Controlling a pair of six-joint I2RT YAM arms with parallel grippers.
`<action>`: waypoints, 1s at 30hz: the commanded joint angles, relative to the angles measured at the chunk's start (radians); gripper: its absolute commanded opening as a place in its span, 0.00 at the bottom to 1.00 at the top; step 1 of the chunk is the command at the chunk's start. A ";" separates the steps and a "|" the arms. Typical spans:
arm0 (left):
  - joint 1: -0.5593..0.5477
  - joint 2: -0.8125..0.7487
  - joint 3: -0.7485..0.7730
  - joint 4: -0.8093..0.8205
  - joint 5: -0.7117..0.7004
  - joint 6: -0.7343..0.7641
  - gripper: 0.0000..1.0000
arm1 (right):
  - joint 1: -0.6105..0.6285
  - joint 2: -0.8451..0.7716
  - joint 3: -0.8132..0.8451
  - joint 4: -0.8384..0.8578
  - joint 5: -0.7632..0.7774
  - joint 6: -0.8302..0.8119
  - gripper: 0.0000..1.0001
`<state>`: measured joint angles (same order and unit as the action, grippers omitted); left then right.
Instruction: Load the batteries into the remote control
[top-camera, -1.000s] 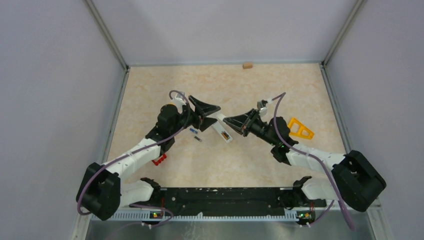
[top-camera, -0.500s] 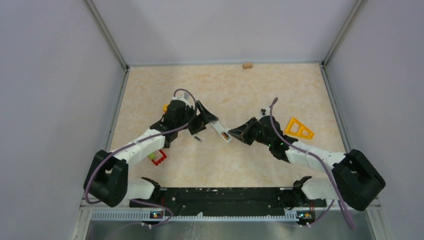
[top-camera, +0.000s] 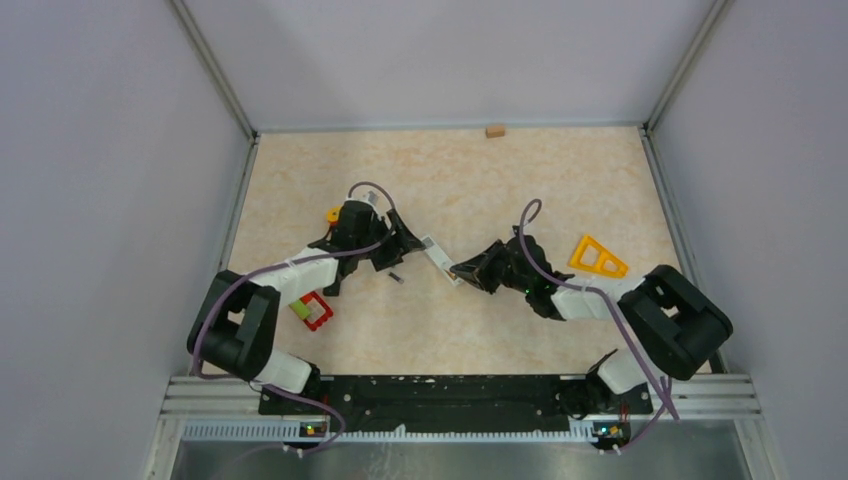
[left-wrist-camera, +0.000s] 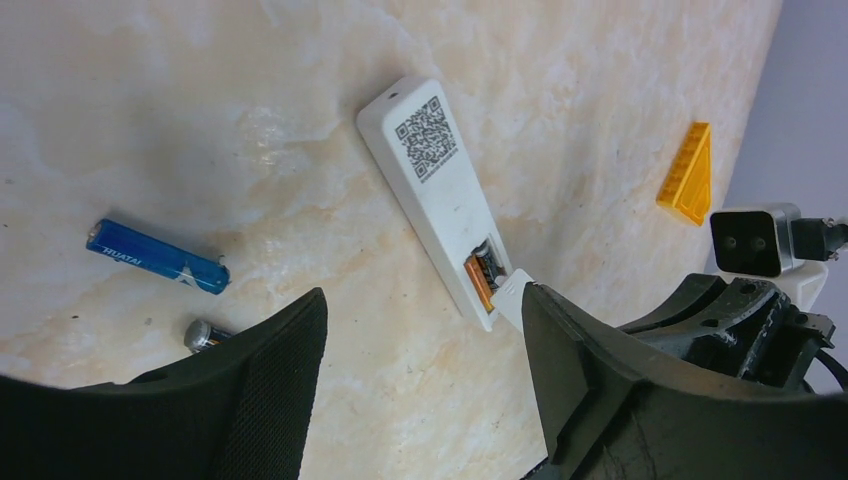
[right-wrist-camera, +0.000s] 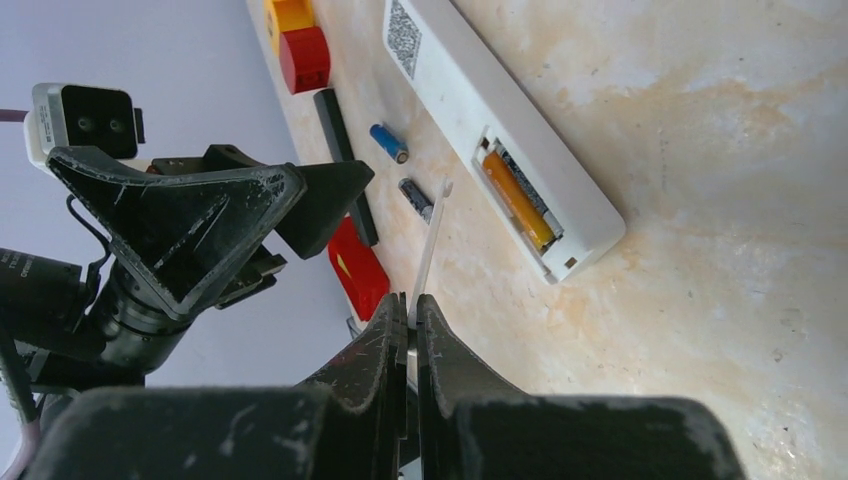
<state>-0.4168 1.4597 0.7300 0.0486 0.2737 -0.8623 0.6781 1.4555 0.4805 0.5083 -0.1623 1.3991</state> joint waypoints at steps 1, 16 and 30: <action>0.021 0.032 0.023 0.060 0.052 0.027 0.74 | -0.002 0.037 0.017 0.111 0.002 0.029 0.00; 0.044 0.055 -0.005 0.092 0.069 0.025 0.75 | -0.003 0.084 0.016 0.137 0.025 0.047 0.00; 0.046 0.054 -0.017 0.104 0.074 0.014 0.75 | -0.009 0.109 0.018 0.120 0.033 0.075 0.00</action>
<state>-0.3748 1.5162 0.7223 0.1059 0.3359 -0.8455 0.6731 1.5646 0.4805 0.6044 -0.1528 1.4639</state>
